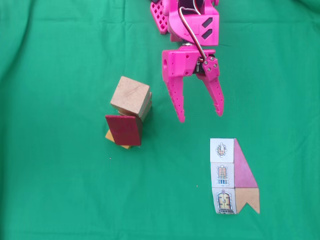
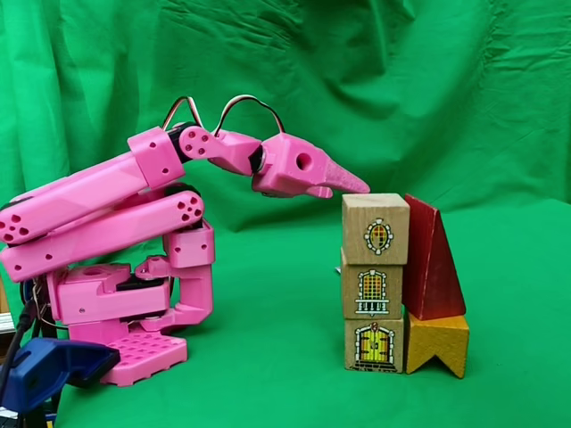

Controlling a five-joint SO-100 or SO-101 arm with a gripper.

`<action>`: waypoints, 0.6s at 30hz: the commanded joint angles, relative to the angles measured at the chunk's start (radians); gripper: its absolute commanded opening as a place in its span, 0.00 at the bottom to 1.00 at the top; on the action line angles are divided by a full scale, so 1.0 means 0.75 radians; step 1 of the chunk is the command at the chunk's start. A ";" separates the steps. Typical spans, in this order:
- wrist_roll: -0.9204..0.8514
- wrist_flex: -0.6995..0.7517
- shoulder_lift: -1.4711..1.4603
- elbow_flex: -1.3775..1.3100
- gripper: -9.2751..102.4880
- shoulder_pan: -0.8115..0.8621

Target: Grasp some building blocks and build the house on the picture.

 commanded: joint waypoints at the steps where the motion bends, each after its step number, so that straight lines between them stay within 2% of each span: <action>1: 0.008 0.000 0.088 0.004 0.39 -0.012; 18: 0.016 0.000 0.088 0.027 0.39 -0.012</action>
